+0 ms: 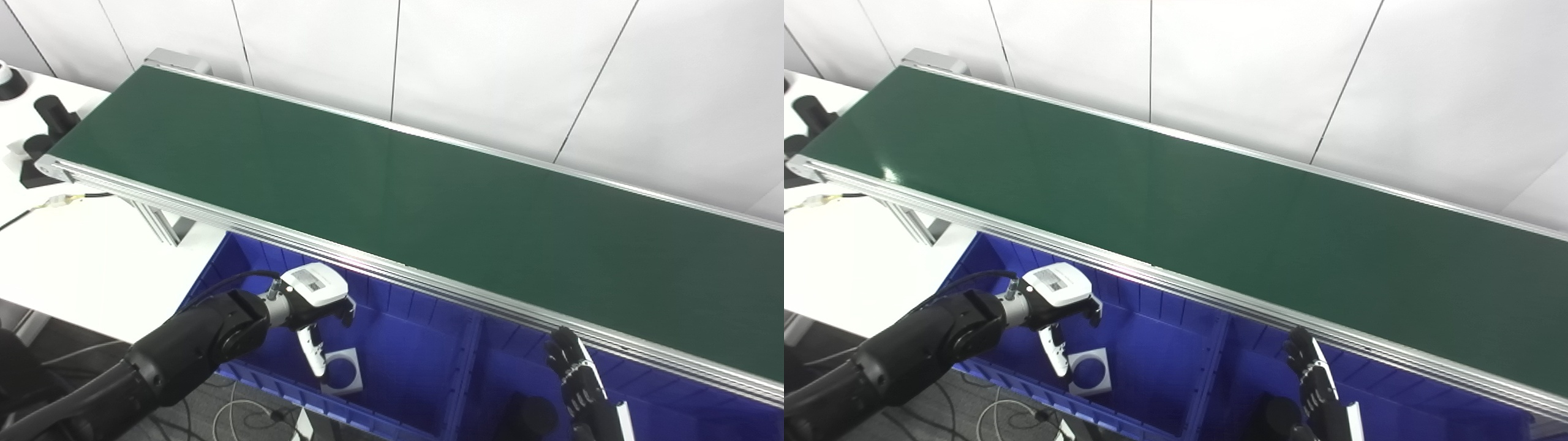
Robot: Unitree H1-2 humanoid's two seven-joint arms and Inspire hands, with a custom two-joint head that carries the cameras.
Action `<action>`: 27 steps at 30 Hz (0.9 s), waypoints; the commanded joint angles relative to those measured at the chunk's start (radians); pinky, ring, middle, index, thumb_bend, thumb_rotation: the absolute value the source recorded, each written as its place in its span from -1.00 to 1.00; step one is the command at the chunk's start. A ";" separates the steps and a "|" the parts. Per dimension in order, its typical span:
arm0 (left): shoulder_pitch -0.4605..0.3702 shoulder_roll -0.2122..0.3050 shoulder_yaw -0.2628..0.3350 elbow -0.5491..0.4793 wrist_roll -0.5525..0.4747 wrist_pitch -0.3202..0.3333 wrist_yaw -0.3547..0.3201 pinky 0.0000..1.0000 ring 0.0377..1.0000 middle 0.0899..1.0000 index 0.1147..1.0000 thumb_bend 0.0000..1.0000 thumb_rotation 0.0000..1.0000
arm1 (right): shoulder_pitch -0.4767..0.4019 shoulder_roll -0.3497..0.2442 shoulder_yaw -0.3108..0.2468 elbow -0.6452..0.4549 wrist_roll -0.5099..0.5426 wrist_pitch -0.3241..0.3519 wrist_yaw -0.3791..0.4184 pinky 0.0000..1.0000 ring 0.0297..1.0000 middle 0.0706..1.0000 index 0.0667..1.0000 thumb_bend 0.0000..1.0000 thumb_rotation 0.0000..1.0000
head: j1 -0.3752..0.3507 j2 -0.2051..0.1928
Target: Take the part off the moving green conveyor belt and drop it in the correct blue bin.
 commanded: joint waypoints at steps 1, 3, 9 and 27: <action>0.013 -0.014 0.029 -0.099 -0.081 0.023 -0.035 0.12 0.27 0.38 0.29 0.95 0.13 | 0.002 0.001 -0.001 -0.032 -0.009 -0.047 0.006 0.81 0.81 0.84 0.87 0.93 0.82 | -0.018 0.005; 0.035 -0.030 0.034 -0.165 -0.124 0.023 -0.046 0.10 0.26 0.37 0.29 0.89 0.13 | 0.002 0.000 0.000 -0.035 -0.018 -0.045 0.005 0.79 0.80 0.83 0.87 0.93 0.83 | -0.040 0.011; 0.112 -0.121 0.055 -0.342 -0.248 0.064 -0.063 0.06 0.25 0.37 0.28 0.88 0.15 | 0.003 0.006 0.006 -0.035 -0.029 -0.044 0.004 0.79 0.81 0.84 0.86 0.94 0.82 | -0.113 0.019; 0.276 -0.352 0.196 -0.309 -0.763 -0.052 0.048 0.32 0.50 0.52 0.46 0.67 0.24 | -0.020 0.119 0.063 0.043 -0.168 -0.035 -0.071 0.82 0.85 0.85 0.83 0.99 0.81 | -0.572 -0.015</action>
